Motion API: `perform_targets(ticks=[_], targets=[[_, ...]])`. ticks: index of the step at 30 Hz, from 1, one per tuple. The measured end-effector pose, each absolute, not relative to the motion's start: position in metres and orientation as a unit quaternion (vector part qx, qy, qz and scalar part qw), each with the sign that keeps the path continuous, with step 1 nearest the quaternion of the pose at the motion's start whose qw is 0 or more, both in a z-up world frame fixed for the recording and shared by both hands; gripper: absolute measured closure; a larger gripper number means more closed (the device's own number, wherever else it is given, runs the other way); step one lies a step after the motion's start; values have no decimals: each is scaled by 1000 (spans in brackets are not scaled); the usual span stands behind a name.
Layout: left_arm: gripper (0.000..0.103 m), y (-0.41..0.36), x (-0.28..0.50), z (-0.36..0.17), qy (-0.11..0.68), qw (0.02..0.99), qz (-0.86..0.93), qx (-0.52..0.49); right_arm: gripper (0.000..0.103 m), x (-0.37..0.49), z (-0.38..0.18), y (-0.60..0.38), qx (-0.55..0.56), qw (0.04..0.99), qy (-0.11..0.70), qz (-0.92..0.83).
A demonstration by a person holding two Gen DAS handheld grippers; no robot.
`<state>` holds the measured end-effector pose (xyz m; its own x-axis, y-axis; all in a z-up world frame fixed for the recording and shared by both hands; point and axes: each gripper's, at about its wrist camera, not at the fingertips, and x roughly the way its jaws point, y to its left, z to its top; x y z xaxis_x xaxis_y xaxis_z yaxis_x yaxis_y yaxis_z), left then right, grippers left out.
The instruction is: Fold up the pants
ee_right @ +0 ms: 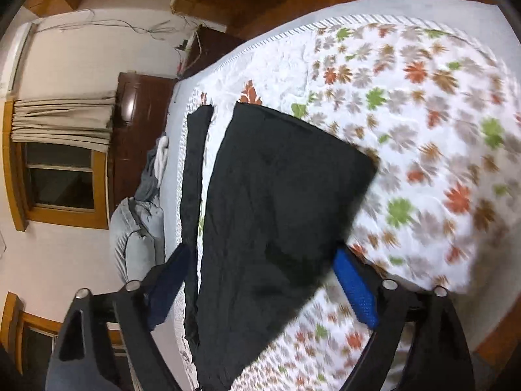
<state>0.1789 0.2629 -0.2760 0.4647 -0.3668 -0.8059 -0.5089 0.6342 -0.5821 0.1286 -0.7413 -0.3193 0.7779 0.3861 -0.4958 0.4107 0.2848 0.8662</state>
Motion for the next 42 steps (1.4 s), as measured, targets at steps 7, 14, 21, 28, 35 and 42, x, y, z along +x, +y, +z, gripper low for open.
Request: perform_targets(ticks=[7,14,21,28,35,42], targets=[[88,269,170,-260,507,741,47,-437,97,130,-312,-723,577,747,329,9],[89,298,147,-227,505,742,48,-438,98,123,-278,-699,535,769,350,29],[80,320,123,-266,518,720,69,-457,91,126,-314,-675,504,754,422,4],[20,330,118,-232,535,751,81,-379,42,121,-281,-687,442,768,464,-11],[7,360,211,-162,514,806,28,-292,24,150,-199,-692,369,808,459,-4],[7,382,356,-183,518,800,-7,-305,17,287,-173,-630,354,797,484,78]])
